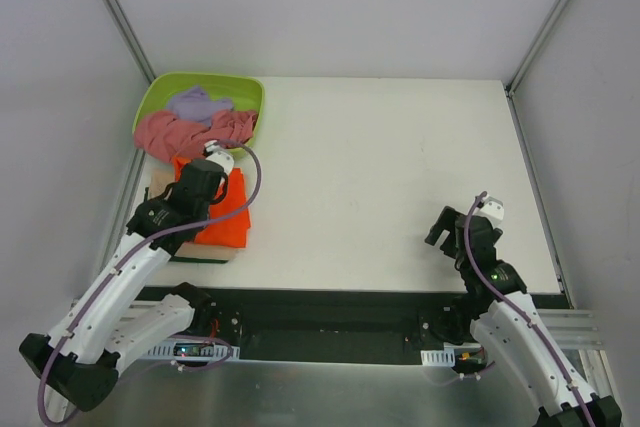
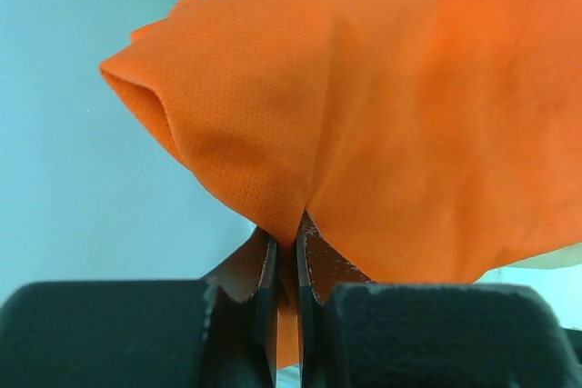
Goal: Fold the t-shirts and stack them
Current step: Put the neatly folded tshirt into the corner of the board with the left arm
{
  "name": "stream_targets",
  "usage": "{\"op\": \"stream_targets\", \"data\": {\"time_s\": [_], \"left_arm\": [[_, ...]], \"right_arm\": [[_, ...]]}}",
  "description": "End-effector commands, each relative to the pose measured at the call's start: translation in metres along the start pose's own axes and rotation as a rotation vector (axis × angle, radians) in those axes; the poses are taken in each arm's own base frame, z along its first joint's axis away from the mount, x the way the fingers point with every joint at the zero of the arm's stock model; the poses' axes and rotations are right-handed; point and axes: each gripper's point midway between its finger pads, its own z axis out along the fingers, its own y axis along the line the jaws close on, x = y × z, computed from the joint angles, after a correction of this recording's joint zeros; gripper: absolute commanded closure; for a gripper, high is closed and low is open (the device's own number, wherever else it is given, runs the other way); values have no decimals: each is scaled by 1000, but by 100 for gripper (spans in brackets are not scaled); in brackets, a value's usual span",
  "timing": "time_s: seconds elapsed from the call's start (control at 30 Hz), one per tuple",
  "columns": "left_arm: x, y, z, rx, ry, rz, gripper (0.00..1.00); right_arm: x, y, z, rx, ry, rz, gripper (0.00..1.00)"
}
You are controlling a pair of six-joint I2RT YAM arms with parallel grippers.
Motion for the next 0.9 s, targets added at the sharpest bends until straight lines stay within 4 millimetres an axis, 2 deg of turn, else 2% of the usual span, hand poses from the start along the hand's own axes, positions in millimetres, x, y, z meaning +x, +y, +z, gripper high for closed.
{"op": "stream_targets", "data": {"time_s": [0.0,0.07,0.13,0.23,0.37,0.53,0.63,0.7,0.77,0.87], "left_arm": [[17,-4,19,-22,45,154,100],[29,-15,33,-22,58,214,100],[32,-14,42,-52,62,227,100],[30,-6,49,-64,57,198,100],[23,20,64,-183,55,151,100],[24,27,89,-179,140,150,100],[26,37,102,-206,218,164,99],[27,46,109,-252,287,178,90],[26,52,112,-300,330,153,63],[27,68,101,-402,382,133,37]], "right_arm": [[-12,4,-2,-10,-43,34,4],[-10,5,-1,-17,-37,33,4],[-9,6,0,-21,-33,30,4],[-6,8,1,-30,-12,21,4],[-2,11,2,-39,11,10,4],[-4,12,0,-48,3,12,4],[-4,11,0,-46,-6,16,4],[-4,10,1,-40,-6,18,4],[-4,11,0,-46,-4,17,4],[-4,9,1,-39,-6,21,4]]}}
